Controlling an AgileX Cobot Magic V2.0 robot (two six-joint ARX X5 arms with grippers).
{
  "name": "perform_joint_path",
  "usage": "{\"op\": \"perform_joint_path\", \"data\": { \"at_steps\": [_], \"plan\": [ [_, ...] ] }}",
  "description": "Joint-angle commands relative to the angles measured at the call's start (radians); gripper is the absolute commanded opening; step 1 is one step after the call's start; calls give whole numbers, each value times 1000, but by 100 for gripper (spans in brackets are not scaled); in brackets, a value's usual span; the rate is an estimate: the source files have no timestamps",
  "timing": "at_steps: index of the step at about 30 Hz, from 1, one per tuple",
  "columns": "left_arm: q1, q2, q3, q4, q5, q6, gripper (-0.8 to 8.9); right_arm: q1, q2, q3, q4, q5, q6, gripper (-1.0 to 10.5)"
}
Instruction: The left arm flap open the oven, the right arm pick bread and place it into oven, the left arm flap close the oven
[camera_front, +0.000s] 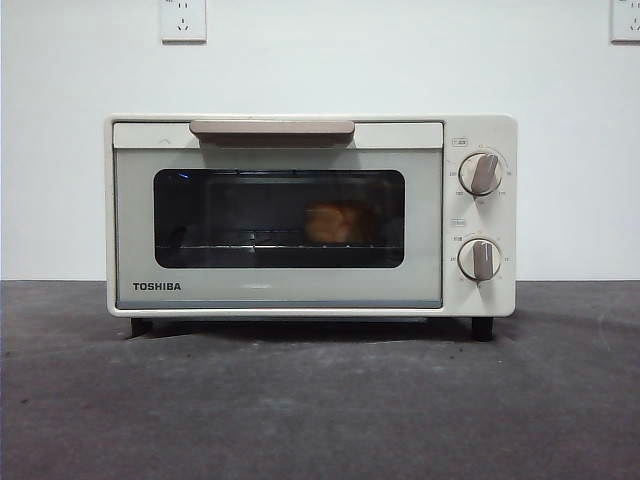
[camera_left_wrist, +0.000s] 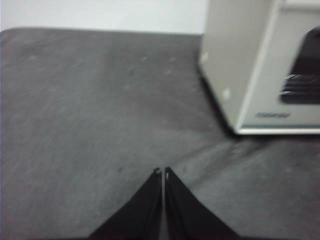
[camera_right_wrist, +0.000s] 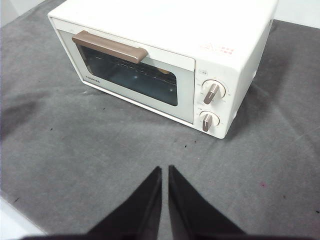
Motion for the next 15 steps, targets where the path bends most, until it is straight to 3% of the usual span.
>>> {"op": "perform_joint_path", "data": {
  "at_steps": [1, 15],
  "plan": [
    [1, -2, -37, 44, -26, -1, 16, 11, 5, 19, 11, 4, -5, 19],
    [-3, -2, -61, 109, -29, -2, 16, 11, 5, 19, 11, 4, -5, 19]
  ]
}}
